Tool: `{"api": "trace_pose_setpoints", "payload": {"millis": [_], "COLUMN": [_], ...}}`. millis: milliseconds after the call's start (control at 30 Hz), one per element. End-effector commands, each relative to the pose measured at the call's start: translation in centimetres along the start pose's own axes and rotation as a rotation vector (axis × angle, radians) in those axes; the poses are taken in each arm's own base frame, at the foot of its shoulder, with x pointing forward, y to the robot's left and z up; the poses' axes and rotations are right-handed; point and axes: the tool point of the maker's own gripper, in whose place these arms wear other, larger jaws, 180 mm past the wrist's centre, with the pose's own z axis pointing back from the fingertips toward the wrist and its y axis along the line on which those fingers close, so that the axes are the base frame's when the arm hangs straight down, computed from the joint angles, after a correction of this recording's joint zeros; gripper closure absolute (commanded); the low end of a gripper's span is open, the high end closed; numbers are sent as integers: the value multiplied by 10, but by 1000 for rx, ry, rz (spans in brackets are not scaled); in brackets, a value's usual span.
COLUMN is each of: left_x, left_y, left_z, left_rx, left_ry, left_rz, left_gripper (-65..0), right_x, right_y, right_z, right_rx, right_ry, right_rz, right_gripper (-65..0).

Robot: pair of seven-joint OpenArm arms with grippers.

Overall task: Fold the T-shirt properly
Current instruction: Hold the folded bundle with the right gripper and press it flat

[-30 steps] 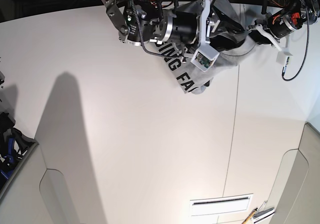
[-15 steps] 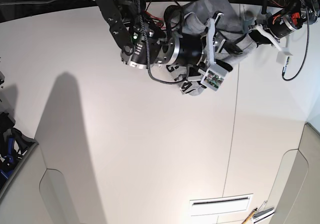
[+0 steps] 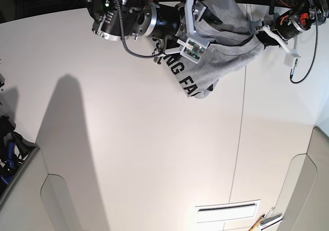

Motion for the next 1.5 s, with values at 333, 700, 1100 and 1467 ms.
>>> {"api": "trace_pose_setpoints", "payload": {"millis": [333, 700, 1100, 1467], "left_x": [9, 10, 11, 11], "left_y": [-1, -1, -1, -1], "left_z": [4, 4, 4, 4], "left_rx": [-8, -8, -8, -8], "left_ry": [-30, -35, -39, -39], "left_rz": [-13, -13, -13, -12], "left_gripper": [0, 0, 0, 0], "right_x": [-34, -40, -63, -27], "right_y": [-4, 13, 12, 8], "right_z": [-12, -25, -42, -40], "right_rx": [-31, -16, -6, 29], "right_ry": [59, 101, 159, 66], "right_rz": [-18, 49, -2, 16], "right_gripper": [-397, -397, -76, 0]}}
